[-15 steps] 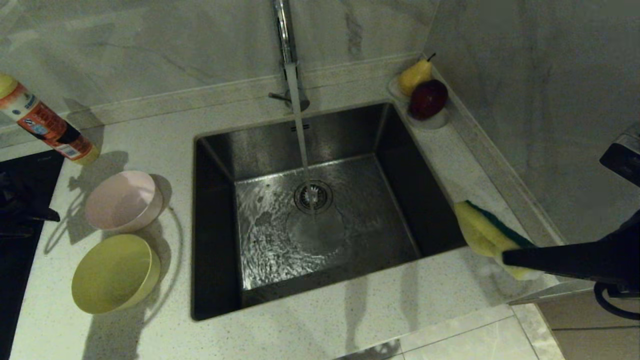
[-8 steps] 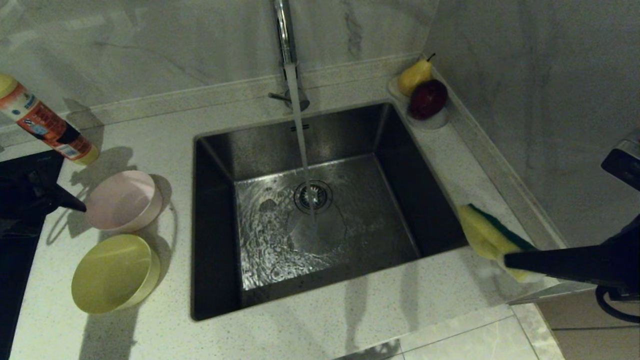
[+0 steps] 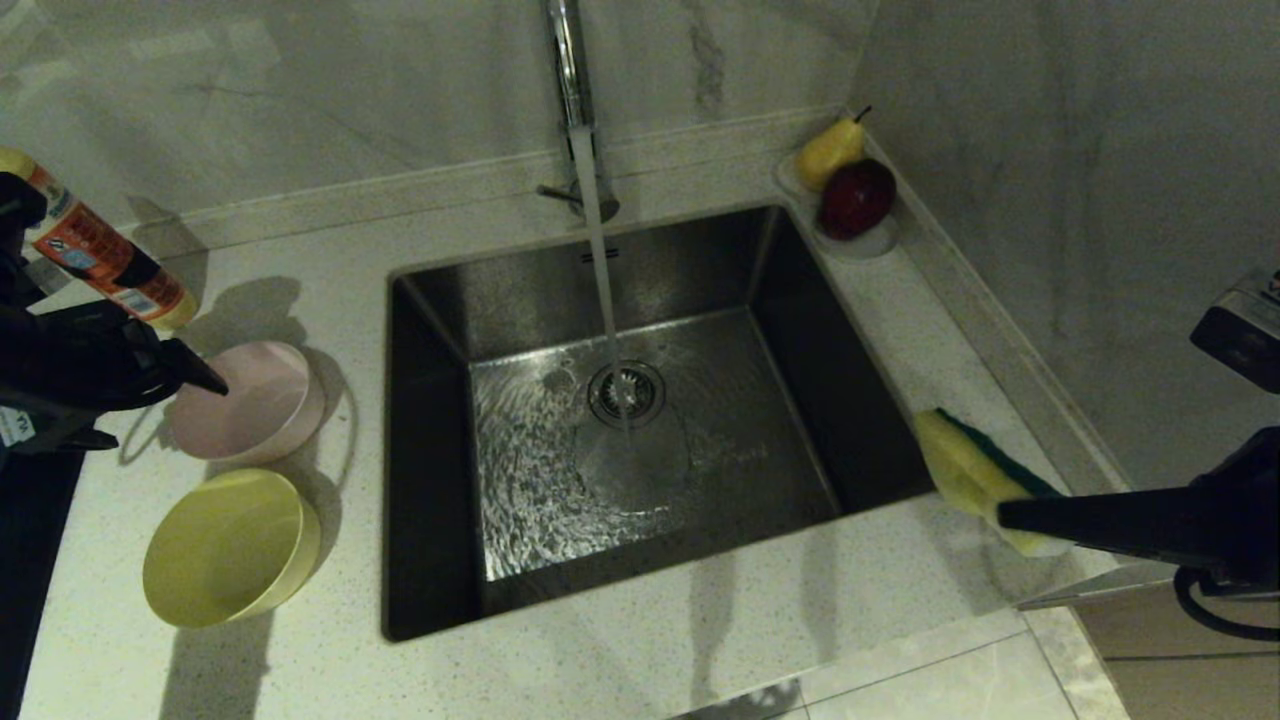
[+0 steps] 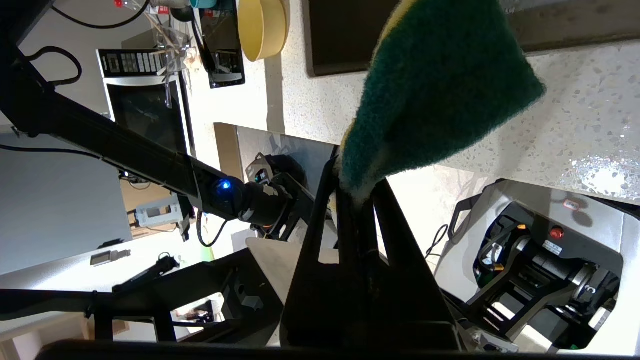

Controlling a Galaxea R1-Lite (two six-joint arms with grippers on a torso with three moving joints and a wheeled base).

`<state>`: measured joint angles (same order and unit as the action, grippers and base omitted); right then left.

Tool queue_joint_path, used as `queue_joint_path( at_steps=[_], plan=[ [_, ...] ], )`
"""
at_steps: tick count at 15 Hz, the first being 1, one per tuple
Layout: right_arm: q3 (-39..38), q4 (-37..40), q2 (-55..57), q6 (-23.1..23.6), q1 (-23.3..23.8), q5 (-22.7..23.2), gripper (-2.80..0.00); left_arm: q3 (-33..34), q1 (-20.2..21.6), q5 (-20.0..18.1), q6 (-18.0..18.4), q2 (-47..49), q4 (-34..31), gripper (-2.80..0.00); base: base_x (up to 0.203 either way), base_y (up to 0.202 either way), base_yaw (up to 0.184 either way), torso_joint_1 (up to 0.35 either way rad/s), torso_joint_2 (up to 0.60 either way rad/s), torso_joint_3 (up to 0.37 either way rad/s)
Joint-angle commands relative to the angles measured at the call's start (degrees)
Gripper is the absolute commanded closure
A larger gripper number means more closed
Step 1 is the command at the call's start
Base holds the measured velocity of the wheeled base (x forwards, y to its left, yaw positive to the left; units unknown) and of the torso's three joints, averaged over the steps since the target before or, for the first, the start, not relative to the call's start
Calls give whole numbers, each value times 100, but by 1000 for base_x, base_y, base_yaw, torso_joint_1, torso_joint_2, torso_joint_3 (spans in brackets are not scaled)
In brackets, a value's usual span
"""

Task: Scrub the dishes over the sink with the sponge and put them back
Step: Wash the bowl

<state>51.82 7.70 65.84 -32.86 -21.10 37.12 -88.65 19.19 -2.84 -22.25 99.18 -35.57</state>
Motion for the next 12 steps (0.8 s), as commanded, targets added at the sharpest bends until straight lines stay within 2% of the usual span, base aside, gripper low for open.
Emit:
queue_joint_path(
  at_steps=[1, 5, 12],
  plan=[
    [-5, 12, -27, -19, 10, 23, 0, 17, -12, 3, -16, 86, -25, -280, 0, 0, 0, 0, 0, 0],
    [-58, 12, -71, -19, 17, 23, 0, 274, -3, 3, 1, 212, 16, -280, 0, 0, 0, 0, 0, 0],
    [-31, 12, -98, -36, 10, 23, 0, 331, -3, 12, -113, 418, 15, -280, 0, 0, 0, 0, 0, 0]
  ],
)
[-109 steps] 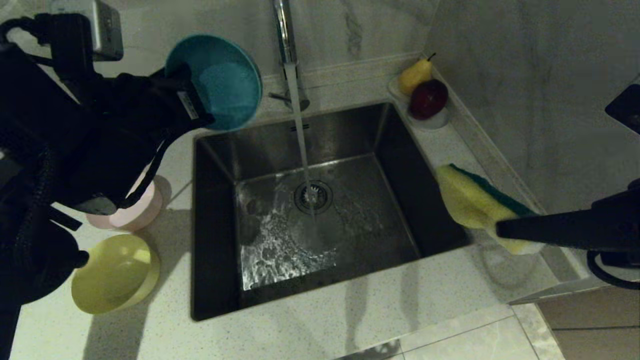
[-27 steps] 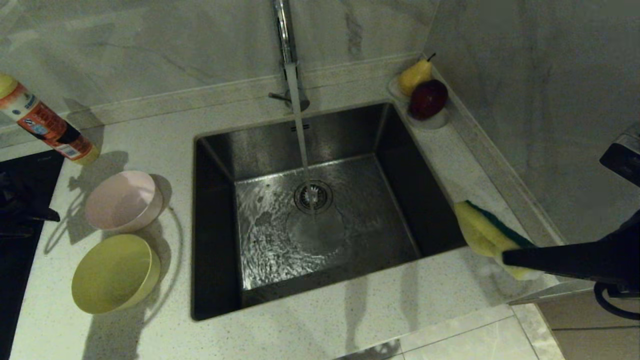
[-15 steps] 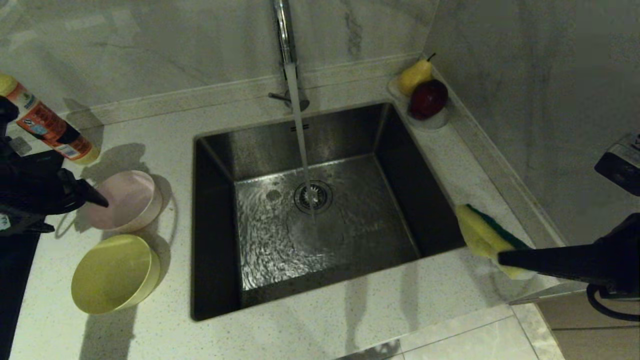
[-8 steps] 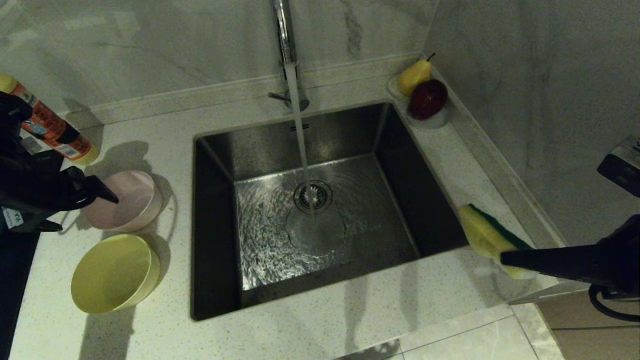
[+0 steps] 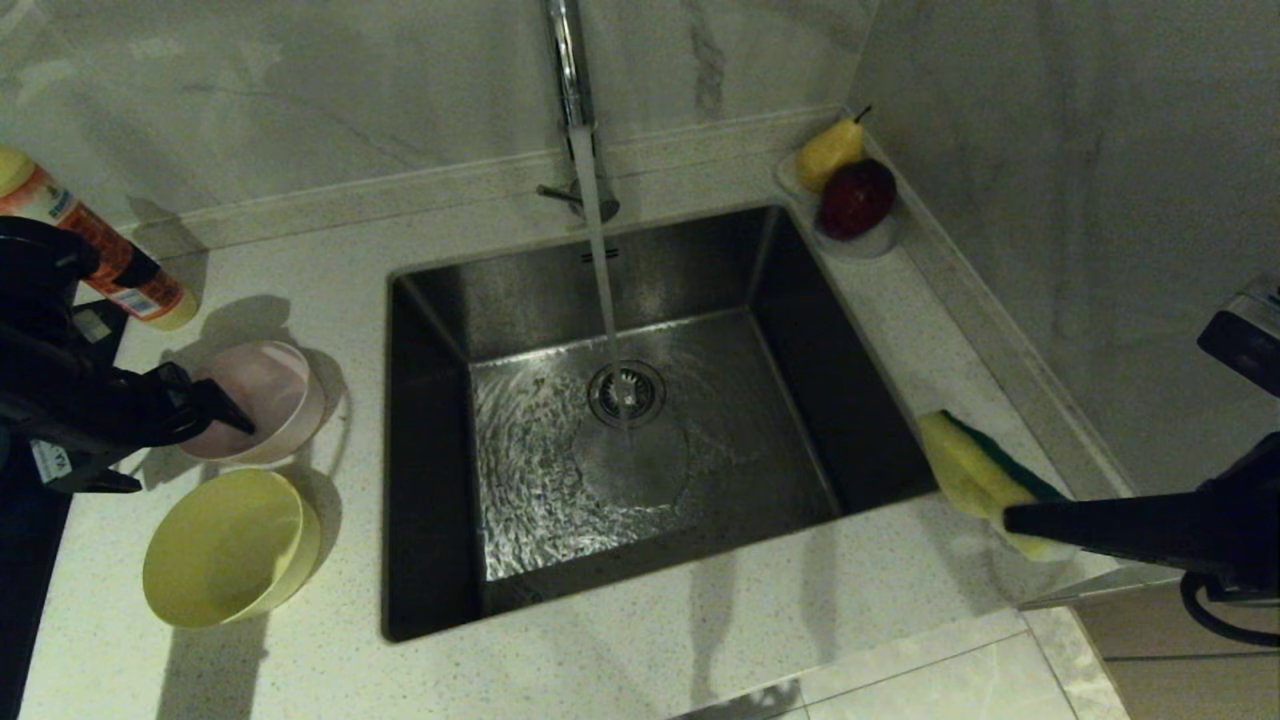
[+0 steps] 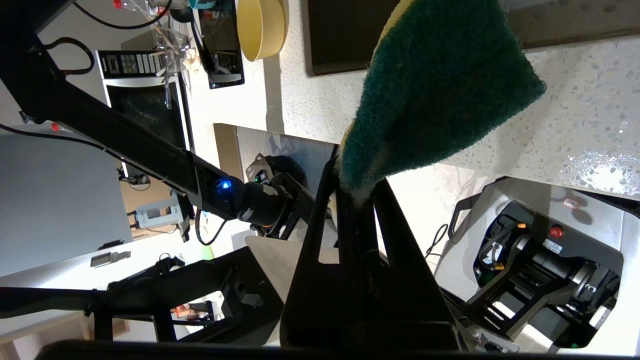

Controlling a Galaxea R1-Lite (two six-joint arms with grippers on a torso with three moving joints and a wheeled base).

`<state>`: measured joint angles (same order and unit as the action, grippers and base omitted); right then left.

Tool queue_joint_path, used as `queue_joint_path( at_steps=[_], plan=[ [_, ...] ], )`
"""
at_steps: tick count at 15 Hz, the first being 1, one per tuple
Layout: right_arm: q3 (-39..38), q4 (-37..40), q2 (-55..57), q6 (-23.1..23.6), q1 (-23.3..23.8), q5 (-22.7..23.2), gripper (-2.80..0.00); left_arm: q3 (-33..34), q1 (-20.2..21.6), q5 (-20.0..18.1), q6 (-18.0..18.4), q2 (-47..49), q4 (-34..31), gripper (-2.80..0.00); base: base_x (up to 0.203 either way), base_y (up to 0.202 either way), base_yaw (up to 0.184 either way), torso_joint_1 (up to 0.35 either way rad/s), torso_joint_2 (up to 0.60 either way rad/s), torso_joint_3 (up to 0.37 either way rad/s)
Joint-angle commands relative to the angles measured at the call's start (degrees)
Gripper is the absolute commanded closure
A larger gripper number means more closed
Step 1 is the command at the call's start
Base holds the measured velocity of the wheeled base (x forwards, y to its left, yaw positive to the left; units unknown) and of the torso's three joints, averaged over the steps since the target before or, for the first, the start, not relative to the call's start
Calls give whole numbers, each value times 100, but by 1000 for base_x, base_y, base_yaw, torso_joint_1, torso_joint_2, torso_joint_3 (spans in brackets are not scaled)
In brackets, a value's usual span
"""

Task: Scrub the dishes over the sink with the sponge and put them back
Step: Wash the bowl

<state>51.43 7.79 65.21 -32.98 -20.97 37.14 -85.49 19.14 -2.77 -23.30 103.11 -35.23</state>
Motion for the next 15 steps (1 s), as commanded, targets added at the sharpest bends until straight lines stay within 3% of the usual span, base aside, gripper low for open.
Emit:
queue_joint_path(
  at_steps=[1, 2, 10, 15],
  plan=[
    [8, 10, -44, -33, -4, 21, 0, 15, 11, 4, -17, 11, -19, -280, 0, 0, 0, 0, 0, 0],
    [-1, 12, -61, -33, -4, 28, 0, 16, 11, 4, -17, -1, -28, 0, 0, 0, 0, 0, 0, 0],
    [-10, 65, -184, -42, -4, 21, 0, 126, 68, 13, -17, 166, -10, 0, 0, 0, 0, 0, 0, 0],
    [14, 74, -200, -50, -13, 56, 0, -171, 504, 55, -38, 63, 22, 0, 0, 0, 0, 0, 0, 0]
  ],
)
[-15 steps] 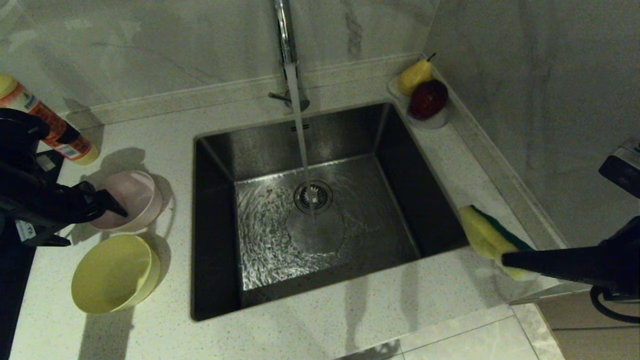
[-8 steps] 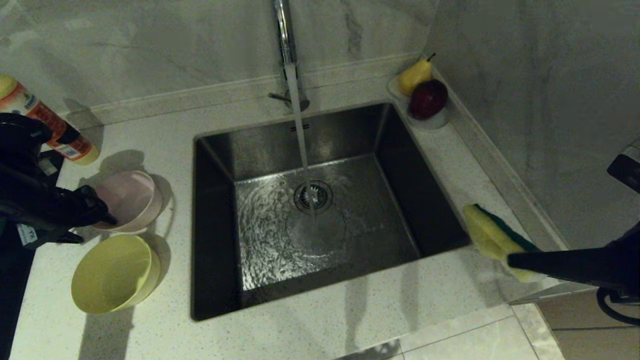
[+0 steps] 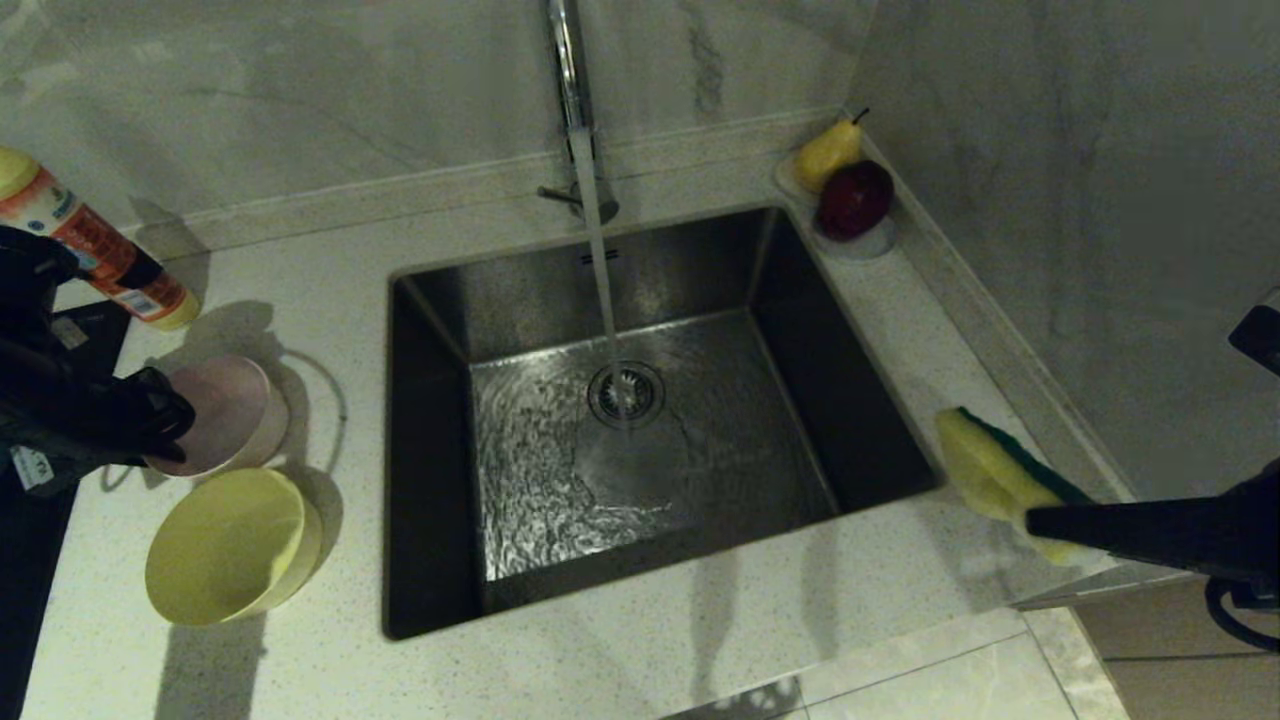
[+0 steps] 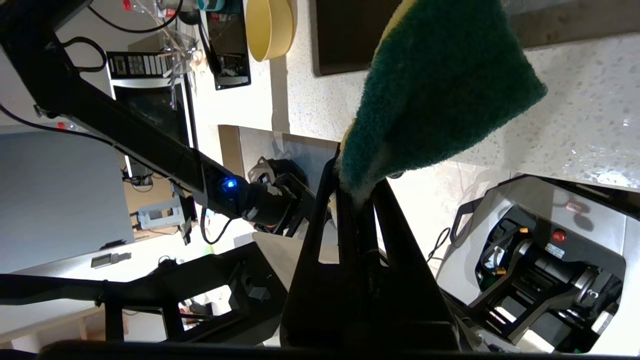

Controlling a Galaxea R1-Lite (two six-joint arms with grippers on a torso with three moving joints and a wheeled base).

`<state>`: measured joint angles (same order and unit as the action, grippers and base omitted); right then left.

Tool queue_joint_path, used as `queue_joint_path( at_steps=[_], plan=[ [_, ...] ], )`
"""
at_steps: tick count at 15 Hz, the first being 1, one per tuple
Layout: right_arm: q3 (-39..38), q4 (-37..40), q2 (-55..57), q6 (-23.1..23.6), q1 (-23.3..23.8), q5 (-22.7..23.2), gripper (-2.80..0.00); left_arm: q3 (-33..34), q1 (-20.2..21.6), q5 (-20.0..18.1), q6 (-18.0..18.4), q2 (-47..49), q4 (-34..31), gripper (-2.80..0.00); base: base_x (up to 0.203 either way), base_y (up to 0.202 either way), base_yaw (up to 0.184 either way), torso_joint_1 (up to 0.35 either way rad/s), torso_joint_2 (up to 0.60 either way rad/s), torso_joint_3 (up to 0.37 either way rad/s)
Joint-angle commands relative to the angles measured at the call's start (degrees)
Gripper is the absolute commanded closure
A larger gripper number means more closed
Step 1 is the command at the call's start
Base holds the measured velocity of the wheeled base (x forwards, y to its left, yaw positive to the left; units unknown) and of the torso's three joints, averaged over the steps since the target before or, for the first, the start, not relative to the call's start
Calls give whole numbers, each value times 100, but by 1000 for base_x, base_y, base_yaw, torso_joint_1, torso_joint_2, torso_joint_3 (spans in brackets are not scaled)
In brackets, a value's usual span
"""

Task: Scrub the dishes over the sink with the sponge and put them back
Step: Wash the bowl

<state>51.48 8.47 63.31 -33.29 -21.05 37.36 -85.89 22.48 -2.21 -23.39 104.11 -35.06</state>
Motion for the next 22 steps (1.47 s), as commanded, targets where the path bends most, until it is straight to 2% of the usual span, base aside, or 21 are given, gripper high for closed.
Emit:
queue_joint_path(
  at_steps=[1, 4, 6, 9, 12, 14, 16, 18, 19, 22],
  plan=[
    [2, 6, 6, -19, -4, 44, 0, -233, 246, -21, -127, -128, 8, 0, 0, 0, 0, 0, 0, 0],
    [-16, -12, 50, -19, -22, 61, 0, -759, 285, -149, -808, -363, 21, 0, 0, 0, 0, 0, 0, 0],
    [-33, -21, 94, -19, -30, 88, 0, -1160, 153, -235, -1281, -373, 61, 0, 0, 0, 0, 0, 0, 0],
    [-102, -54, 112, -12, -30, 88, 0, -1329, -377, -251, -1506, -438, 77, 0, 0, 0, 0, 0, 0, 0],
    [-205, -67, 108, 16, -30, 99, 0, -1483, -1130, -237, -1893, -490, 71, 0, 0, 0, 0, 0, 0, 0],
    [-175, -73, 100, 25, -30, 213, 0, -1707, -1792, -161, -2012, -496, 42, 0, 0, 0, 0, 0, 0, 0],
    [-110, -73, 15, 25, -30, 228, 0, -1970, -2502, 310, -2048, -334, 21, 0, 0, 0, 0, 0, 0, 0],
    [-112, -73, -20, 25, -30, 228, 0, -2039, -3181, 1213, -2054, 21, -34, 0, 0, 0, 0, 0, 0, 0],
    [-96, -73, 14, 25, -39, 228, 0, -2042, -3459, 1526, -2076, 162, -93, 0, 0, 0, 0, 0, 0, 0],
    [-21, -73, 75, 33, -39, 219, 0, -2001, -4033, 1714, -2366, 459, -138, 0, 0, 0, 0, 0, 0, 0]
  ],
)
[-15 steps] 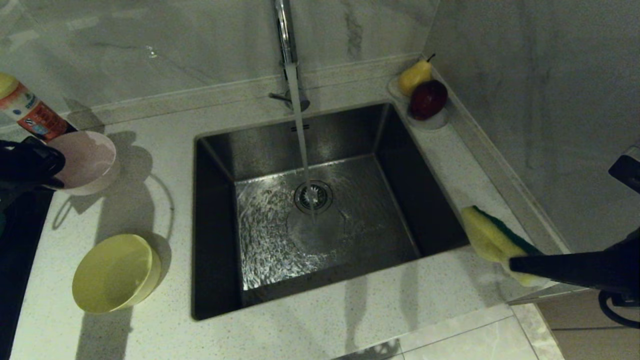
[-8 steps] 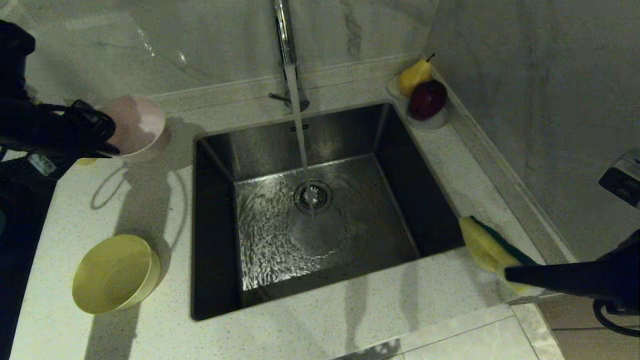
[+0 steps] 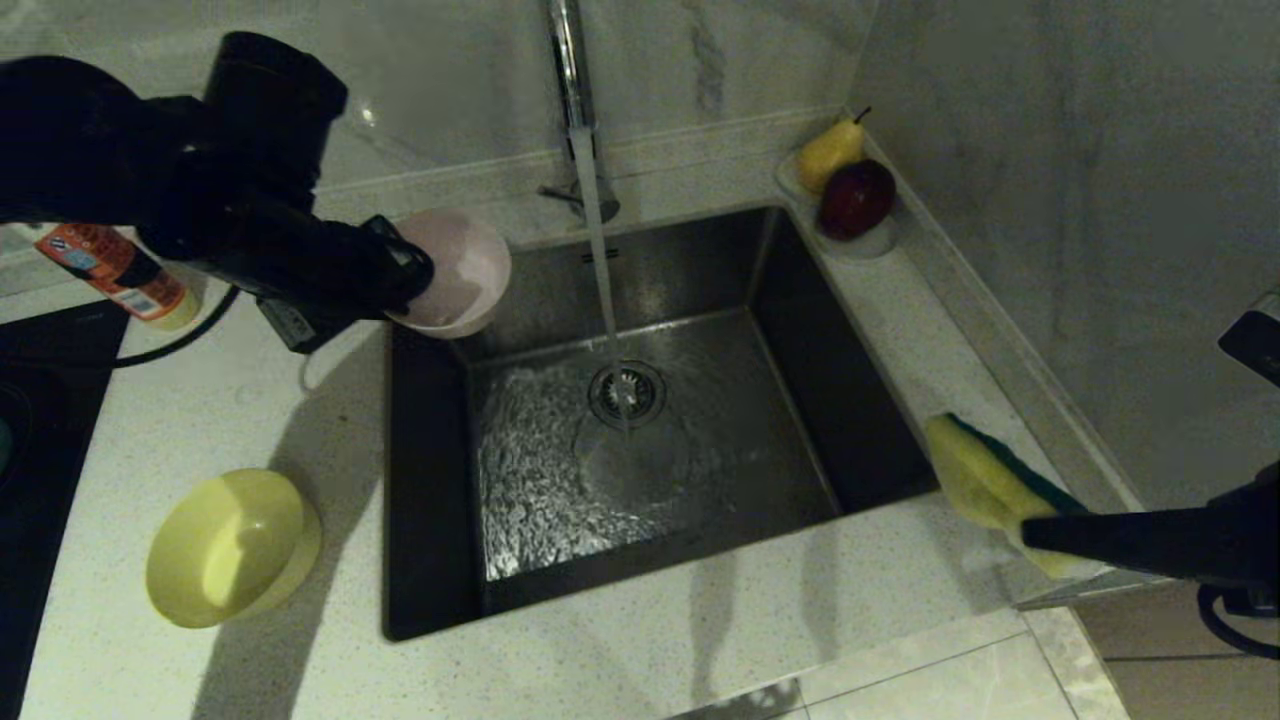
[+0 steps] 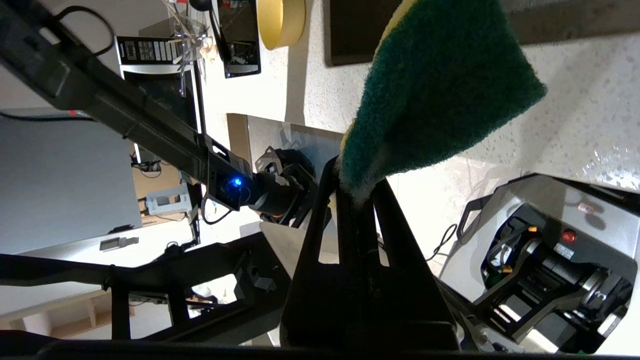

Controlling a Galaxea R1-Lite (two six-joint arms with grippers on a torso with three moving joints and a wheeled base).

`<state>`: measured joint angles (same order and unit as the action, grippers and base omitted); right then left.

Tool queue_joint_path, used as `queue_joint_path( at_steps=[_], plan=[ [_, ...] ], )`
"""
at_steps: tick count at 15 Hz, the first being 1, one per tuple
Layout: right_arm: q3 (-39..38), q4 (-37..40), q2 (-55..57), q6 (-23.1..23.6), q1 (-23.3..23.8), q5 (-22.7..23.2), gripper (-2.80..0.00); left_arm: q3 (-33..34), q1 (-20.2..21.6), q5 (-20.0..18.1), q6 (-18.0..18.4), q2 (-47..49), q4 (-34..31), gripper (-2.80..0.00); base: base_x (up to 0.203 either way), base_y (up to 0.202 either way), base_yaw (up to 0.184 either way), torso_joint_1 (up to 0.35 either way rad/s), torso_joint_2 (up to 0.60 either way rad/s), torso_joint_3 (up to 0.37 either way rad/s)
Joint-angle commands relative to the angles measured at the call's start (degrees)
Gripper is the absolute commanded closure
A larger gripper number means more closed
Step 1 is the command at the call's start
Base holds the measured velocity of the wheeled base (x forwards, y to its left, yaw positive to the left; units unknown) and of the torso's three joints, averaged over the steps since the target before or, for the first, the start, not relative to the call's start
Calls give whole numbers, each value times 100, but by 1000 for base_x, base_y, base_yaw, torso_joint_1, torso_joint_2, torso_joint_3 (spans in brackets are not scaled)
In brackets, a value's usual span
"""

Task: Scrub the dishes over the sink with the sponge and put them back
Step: Wash the bowl

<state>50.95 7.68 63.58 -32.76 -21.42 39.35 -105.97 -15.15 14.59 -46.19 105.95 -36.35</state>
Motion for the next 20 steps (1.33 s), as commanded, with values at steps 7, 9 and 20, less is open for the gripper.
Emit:
queue_joint_path(
  at_steps=[7, 9, 20],
  plan=[
    [-76, -3, 39, -2, 24, 20, 0, -178, -1174, 53, -638, 981, 274, 0, 0, 0, 0, 0, 0, 0],
    [-76, 5, -25, 27, 24, 20, 0, -178, -1262, 53, -663, 1080, 414, 0, 0, 0, 0, 0, 0, 0],
    [-23, 5, -109, 33, 24, 29, 0, -124, -1271, 64, -752, 1016, 374, 0, 0, 0, 0, 0, 0, 0]
  ],
)
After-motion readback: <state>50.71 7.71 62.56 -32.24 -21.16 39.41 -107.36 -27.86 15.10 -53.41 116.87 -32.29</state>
